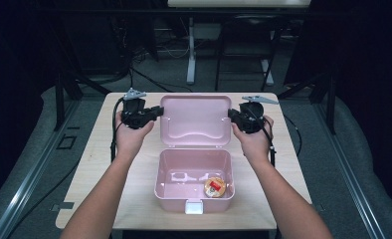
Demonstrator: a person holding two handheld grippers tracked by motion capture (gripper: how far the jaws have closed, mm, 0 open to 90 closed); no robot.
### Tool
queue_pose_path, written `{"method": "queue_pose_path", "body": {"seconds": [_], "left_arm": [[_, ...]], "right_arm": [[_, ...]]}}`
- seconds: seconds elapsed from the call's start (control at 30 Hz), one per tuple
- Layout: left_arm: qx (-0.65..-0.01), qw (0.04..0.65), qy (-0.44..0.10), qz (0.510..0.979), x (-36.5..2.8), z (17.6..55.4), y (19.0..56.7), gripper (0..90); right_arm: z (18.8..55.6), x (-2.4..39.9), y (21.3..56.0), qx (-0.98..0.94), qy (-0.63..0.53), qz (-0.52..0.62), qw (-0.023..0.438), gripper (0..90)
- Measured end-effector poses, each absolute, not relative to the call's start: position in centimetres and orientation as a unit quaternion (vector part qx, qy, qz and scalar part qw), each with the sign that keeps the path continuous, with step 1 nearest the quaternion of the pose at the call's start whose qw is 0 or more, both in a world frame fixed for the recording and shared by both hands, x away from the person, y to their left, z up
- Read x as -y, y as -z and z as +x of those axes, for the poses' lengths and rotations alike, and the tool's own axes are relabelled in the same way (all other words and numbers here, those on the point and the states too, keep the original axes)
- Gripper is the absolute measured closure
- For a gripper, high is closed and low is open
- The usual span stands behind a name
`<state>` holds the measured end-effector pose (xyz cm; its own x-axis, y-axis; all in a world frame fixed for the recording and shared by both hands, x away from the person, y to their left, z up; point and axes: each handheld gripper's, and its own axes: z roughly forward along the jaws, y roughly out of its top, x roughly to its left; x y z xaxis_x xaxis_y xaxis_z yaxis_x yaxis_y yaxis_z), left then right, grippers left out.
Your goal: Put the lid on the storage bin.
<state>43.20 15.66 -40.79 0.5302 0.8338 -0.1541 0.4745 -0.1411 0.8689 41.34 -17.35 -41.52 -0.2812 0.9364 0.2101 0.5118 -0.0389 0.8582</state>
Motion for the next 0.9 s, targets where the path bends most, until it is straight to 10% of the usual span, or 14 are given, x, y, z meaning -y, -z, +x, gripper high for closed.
{"method": "queue_pose_path", "body": {"seconds": [0.9], "left_arm": [[-0.433,0.487,-0.202,0.732,-15.6,42.2,39.5,84.3]], "right_arm": [[40.5,17.5,40.4,-0.650,-0.469,0.546,0.243,87.2]]}}
